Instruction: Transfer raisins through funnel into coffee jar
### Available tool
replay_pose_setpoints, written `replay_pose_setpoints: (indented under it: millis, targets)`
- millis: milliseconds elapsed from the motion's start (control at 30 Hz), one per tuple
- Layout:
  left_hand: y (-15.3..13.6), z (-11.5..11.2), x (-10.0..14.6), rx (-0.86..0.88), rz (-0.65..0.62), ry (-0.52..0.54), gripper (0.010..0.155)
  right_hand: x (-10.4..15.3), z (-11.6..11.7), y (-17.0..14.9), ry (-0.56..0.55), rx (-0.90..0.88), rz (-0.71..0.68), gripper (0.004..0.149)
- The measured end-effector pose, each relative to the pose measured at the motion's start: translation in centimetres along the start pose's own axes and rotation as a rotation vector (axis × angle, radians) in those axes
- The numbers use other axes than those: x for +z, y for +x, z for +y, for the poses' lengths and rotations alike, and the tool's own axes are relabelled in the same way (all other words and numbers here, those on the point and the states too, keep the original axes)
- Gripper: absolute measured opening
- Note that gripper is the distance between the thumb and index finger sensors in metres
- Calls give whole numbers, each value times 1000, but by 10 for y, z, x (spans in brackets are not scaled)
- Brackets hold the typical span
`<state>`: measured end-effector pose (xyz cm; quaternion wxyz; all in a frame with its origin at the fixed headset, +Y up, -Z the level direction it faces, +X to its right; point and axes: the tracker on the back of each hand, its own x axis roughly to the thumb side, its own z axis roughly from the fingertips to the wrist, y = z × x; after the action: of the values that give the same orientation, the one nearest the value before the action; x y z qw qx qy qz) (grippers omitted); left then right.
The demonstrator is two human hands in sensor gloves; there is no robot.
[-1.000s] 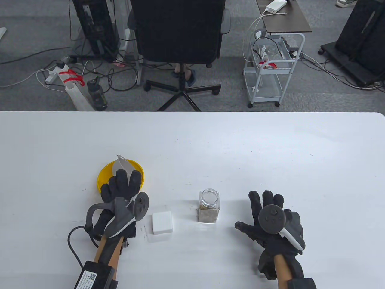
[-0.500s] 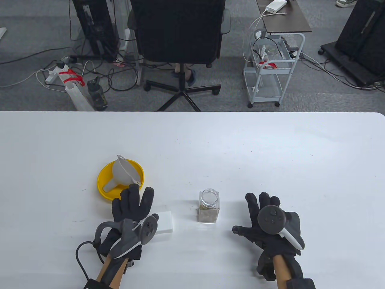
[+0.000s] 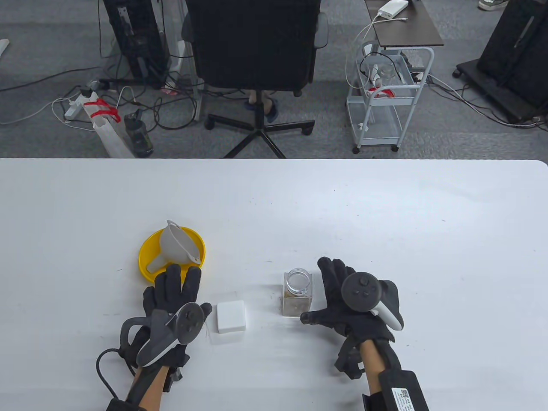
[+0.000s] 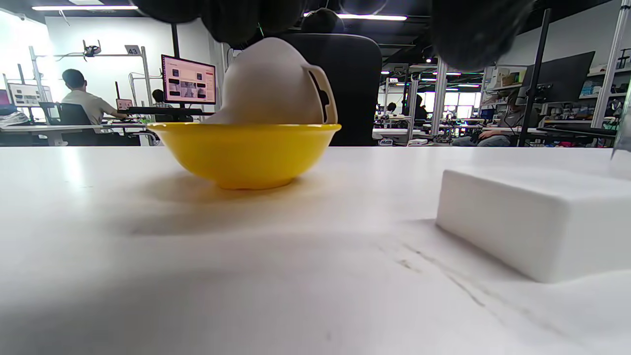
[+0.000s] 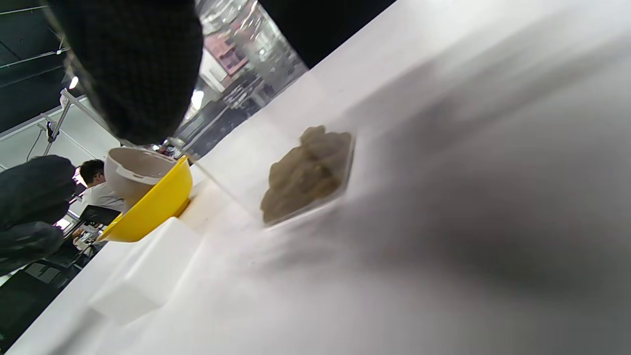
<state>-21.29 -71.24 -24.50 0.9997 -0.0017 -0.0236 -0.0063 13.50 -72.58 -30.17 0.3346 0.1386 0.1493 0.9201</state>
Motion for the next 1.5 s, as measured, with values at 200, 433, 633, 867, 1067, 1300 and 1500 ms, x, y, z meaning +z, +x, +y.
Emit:
replay_pose_setpoints:
  millis: [200,433,633,867,1067,1300,1500]
  targets:
    - [4,2,3,17,-29,12,80,-10,15,0,-36,-126,34,93]
    - [27,5,5,35,-132,-6,81,3,8,-9,-94,-288,-25,91]
    - [54,-2,0,-24,-231,-180,90,14,-1,-11,-147,-302,-59,91]
    - [65,-22,-15,-113,-240,-333,91,15,0,-7,-137,-272,-76,91]
    - [68,-26,-15,-172,-247,-264,87,14,6,-3,-119,-231,-85,91]
    - [59,30,-17,359,-232,-6,86,14,13,3,-105,-150,-81,90]
    - [92,48,-15,444,-333,80,85,12,17,6,-87,-122,-91,90]
